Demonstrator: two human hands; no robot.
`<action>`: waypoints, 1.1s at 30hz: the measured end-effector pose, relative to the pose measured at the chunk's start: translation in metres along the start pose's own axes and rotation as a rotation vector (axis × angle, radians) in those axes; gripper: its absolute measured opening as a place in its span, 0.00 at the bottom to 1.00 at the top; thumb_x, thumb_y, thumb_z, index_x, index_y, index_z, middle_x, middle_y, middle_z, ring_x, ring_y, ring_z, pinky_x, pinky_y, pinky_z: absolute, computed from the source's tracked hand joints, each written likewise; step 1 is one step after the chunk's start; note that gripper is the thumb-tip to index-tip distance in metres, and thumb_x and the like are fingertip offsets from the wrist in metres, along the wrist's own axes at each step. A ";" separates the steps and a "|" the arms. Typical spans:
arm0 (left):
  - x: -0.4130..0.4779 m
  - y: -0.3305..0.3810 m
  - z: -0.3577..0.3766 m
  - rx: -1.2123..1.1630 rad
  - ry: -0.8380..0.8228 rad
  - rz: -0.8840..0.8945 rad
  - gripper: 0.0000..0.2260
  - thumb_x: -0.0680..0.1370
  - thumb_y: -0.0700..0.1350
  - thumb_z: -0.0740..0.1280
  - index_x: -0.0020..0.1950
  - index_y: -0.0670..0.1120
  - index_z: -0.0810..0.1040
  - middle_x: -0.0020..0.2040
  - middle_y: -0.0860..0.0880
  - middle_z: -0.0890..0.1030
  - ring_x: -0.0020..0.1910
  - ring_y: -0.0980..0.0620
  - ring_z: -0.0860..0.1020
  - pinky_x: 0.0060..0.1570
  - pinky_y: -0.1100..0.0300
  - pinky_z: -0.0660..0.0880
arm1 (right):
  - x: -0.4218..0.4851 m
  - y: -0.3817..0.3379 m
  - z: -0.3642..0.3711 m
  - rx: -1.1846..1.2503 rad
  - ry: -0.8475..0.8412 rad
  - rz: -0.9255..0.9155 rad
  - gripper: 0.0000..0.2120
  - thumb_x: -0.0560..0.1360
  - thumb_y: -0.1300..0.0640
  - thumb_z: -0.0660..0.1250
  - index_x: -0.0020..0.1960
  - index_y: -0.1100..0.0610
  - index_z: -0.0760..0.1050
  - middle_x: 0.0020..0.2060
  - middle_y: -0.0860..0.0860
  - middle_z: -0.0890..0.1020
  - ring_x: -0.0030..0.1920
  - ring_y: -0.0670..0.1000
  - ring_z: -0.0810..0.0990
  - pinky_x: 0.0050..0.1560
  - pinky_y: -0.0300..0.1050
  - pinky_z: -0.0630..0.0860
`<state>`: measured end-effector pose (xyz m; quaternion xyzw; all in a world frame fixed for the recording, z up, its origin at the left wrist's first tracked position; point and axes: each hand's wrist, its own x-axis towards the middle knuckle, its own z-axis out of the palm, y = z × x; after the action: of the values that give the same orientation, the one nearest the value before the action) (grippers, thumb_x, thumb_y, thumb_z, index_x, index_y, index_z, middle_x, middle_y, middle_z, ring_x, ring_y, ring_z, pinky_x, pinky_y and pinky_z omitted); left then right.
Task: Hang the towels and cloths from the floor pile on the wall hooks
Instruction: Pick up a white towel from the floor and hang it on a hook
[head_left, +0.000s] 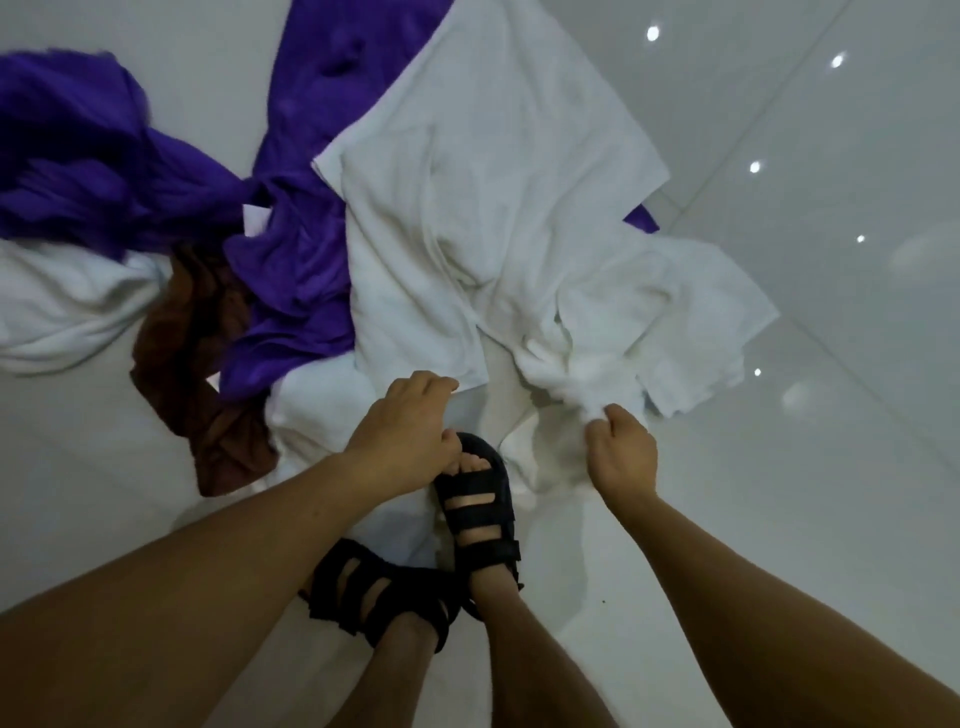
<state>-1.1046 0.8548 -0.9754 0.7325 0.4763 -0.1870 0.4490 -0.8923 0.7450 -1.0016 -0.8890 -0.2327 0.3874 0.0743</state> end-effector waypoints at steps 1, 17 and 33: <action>-0.010 0.010 -0.015 -0.016 -0.008 -0.002 0.27 0.77 0.48 0.63 0.75 0.48 0.59 0.73 0.49 0.63 0.69 0.49 0.63 0.65 0.55 0.64 | -0.008 -0.023 -0.018 0.167 0.028 -0.003 0.08 0.70 0.57 0.54 0.34 0.59 0.64 0.31 0.52 0.70 0.34 0.52 0.68 0.34 0.45 0.63; -0.231 0.111 -0.334 -0.492 0.411 -0.020 0.23 0.72 0.48 0.70 0.66 0.51 0.71 0.55 0.53 0.78 0.50 0.57 0.76 0.46 0.70 0.69 | -0.241 -0.415 -0.237 0.999 -0.653 -0.068 0.09 0.76 0.63 0.60 0.51 0.65 0.78 0.43 0.58 0.84 0.47 0.54 0.84 0.49 0.48 0.79; -0.590 0.057 -0.548 -1.474 1.141 -0.250 0.21 0.76 0.56 0.64 0.62 0.43 0.76 0.52 0.42 0.83 0.50 0.41 0.82 0.55 0.44 0.78 | -0.567 -0.619 -0.239 0.348 -1.109 -0.912 0.20 0.71 0.45 0.71 0.60 0.48 0.74 0.57 0.53 0.81 0.55 0.53 0.82 0.59 0.53 0.78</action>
<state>-1.4209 0.9922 -0.2451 0.1878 0.6978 0.5022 0.4750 -1.2760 1.0346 -0.2725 -0.3529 -0.5178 0.7416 0.2395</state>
